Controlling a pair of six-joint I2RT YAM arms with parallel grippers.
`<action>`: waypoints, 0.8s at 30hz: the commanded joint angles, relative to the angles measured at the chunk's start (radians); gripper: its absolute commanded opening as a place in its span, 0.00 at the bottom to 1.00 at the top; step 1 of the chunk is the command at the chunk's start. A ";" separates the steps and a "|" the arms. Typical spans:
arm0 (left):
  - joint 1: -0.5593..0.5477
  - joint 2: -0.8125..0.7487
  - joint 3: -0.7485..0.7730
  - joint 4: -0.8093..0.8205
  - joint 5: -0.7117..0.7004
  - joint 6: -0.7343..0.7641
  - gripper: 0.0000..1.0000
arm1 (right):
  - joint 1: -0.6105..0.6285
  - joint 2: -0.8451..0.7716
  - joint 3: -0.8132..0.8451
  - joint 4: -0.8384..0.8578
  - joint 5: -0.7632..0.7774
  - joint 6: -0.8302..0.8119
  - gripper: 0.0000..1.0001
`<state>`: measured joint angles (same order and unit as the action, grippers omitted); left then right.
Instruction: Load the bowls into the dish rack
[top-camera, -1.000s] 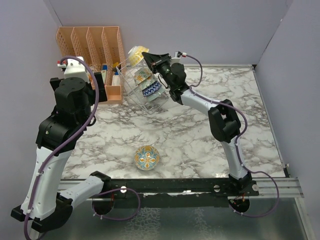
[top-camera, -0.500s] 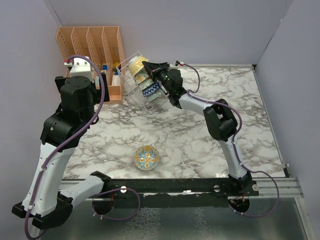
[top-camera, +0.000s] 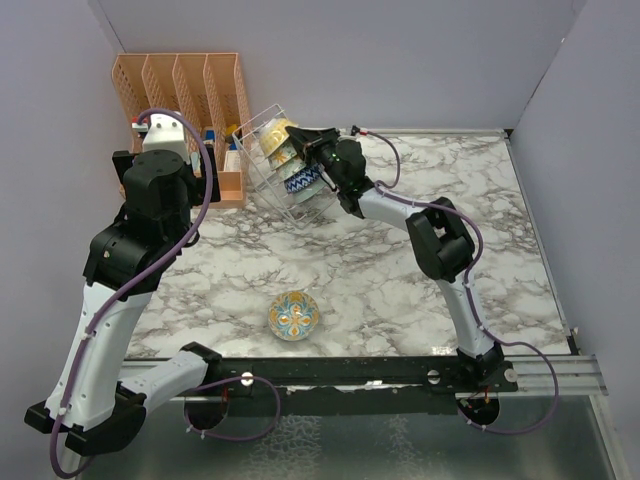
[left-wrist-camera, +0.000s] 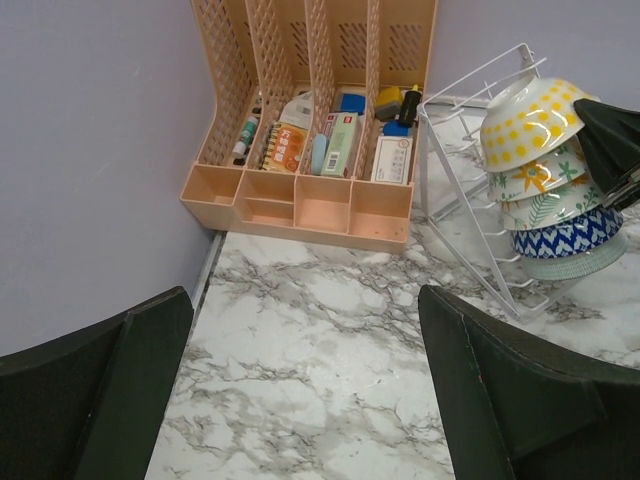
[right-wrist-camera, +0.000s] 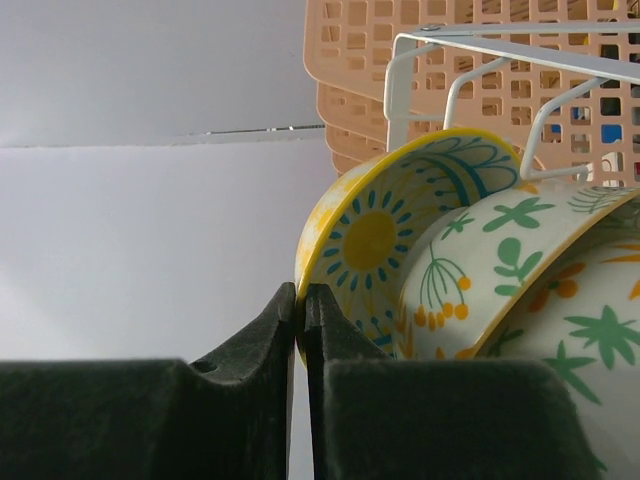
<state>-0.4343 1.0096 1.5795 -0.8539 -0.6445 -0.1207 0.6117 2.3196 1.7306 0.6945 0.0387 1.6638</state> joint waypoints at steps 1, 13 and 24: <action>-0.009 -0.004 -0.001 0.021 -0.023 0.012 0.99 | -0.009 0.017 0.019 -0.002 -0.003 0.010 0.11; -0.015 -0.008 -0.001 0.023 -0.026 0.016 0.99 | -0.009 -0.086 -0.084 -0.113 -0.005 0.068 0.36; -0.022 -0.011 0.001 0.018 -0.030 0.017 0.99 | -0.017 -0.193 -0.225 -0.104 -0.020 0.075 0.38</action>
<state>-0.4477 1.0096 1.5795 -0.8532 -0.6456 -0.1162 0.6048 2.1929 1.5478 0.6197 0.0319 1.7420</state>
